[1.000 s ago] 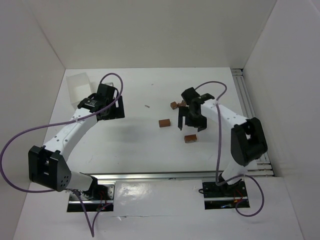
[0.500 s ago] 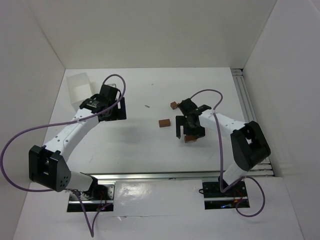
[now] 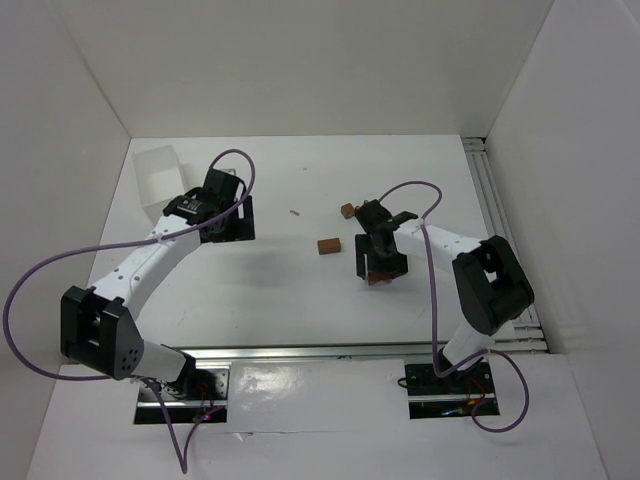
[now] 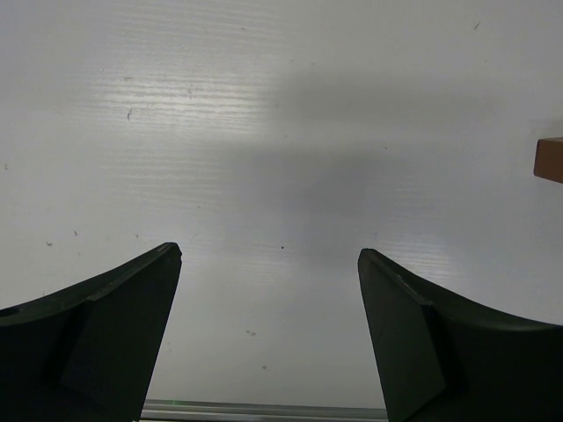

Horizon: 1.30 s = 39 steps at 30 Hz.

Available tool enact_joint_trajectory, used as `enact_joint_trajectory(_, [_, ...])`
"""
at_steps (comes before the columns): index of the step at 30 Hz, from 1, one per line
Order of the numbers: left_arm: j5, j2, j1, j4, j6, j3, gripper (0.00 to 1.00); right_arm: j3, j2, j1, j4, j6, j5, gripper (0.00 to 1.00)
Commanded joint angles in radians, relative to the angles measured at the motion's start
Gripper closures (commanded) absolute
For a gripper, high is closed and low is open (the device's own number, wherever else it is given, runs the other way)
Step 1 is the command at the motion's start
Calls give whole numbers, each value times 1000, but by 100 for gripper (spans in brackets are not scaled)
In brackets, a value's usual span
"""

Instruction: Build the wood block tower

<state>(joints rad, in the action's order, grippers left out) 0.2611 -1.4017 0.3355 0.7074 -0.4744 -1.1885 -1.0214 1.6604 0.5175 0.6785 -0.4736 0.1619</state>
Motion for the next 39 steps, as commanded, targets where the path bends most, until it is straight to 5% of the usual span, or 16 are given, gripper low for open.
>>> enact_joint_trajectory(1, [17,-13,13,3,-4,-49,6,1,-22,6,-42,4,21,20])
enact_joint_trajectory(5, [17,-13,13,3,-13,-49,6,1,-31,6,-42,4,30,35])
enact_joint_trajectory(10, [49,-2,13,3,-24,-40,6,-61,-53,6,-2,4,30,39])
enact_joint_trajectory(27, [78,26,13,12,-15,-31,6,-696,323,116,165,26,18,40])
enact_joint_trajectory(39, [87,35,13,21,-15,-22,6,-756,409,156,194,-3,36,40])
